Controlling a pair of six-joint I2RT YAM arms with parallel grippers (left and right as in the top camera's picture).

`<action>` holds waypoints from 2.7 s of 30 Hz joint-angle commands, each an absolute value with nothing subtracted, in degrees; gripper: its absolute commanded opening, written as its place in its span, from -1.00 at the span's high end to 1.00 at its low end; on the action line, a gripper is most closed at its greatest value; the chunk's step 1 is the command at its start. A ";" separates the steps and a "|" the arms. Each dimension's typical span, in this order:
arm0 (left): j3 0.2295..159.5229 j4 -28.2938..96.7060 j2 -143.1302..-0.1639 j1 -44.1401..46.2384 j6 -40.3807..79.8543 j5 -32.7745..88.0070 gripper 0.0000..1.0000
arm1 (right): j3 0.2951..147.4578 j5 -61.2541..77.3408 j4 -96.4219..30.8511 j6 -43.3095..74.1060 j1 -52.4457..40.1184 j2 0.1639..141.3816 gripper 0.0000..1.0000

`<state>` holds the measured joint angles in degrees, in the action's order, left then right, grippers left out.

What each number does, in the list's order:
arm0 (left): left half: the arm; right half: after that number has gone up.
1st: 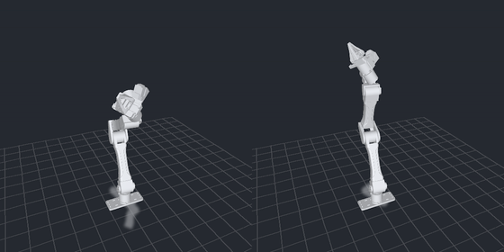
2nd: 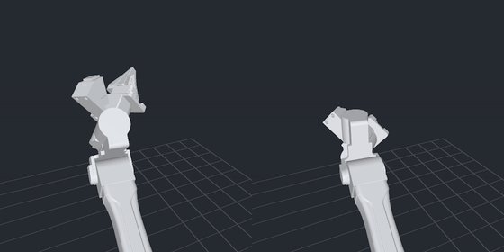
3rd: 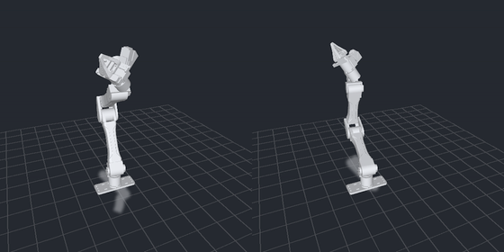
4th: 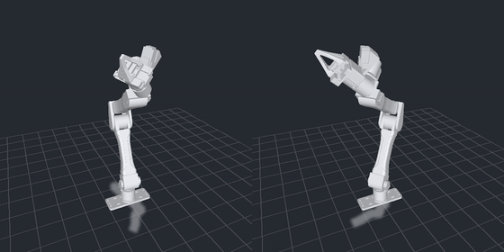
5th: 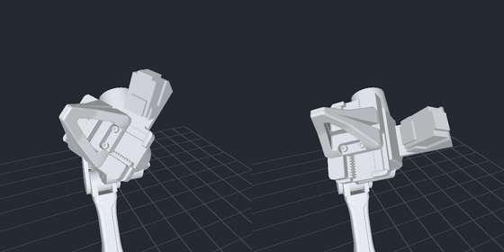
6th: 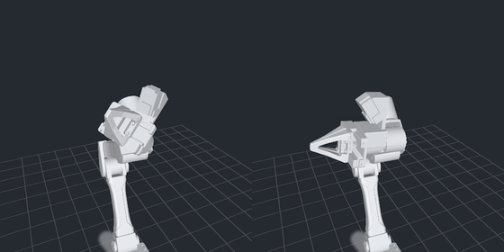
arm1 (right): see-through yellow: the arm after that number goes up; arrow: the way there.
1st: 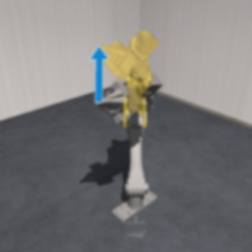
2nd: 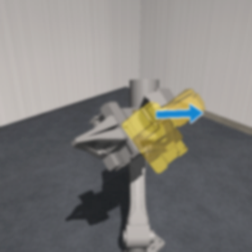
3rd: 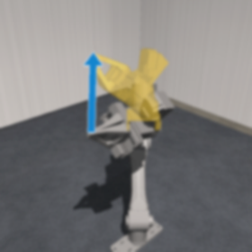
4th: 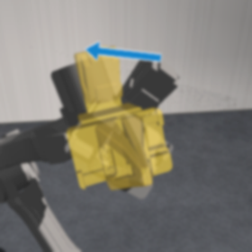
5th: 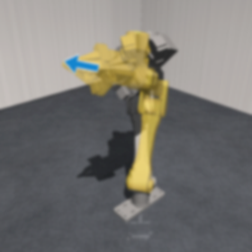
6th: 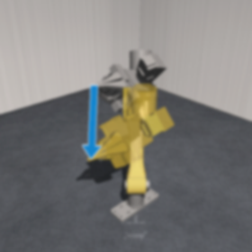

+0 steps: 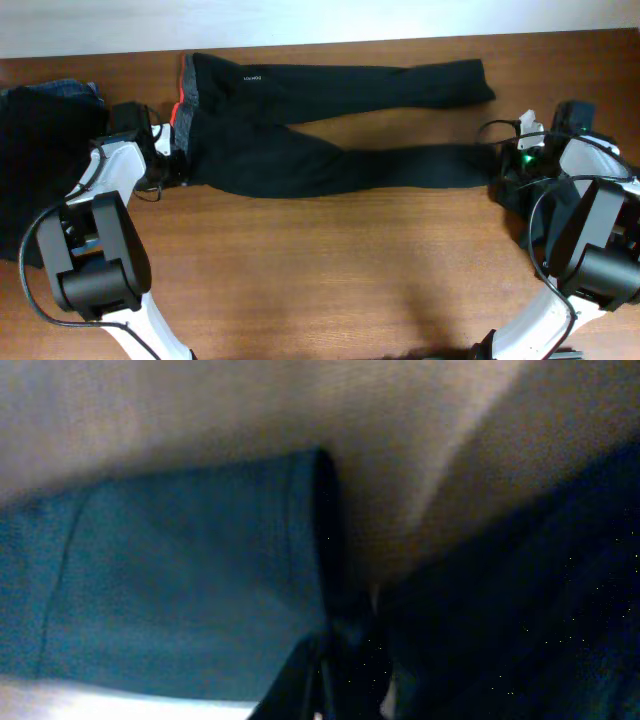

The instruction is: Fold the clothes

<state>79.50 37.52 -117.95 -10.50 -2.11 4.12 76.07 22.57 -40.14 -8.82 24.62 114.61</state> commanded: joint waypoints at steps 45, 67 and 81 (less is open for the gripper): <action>83.24 57.56 -111.39 -15.66 0.89 4.08 -0.99 | 96.79 22.61 -61.01 1.74 29.10 114.69 -0.19; 87.39 43.77 -118.19 1.15 -1.30 7.88 -0.98 | 88.33 18.37 -55.02 -2.04 6.28 114.87 0.72; 87.24 43.22 -123.11 1.23 -1.34 7.64 -0.99 | 77.54 18.24 -42.59 -1.41 6.28 115.59 0.92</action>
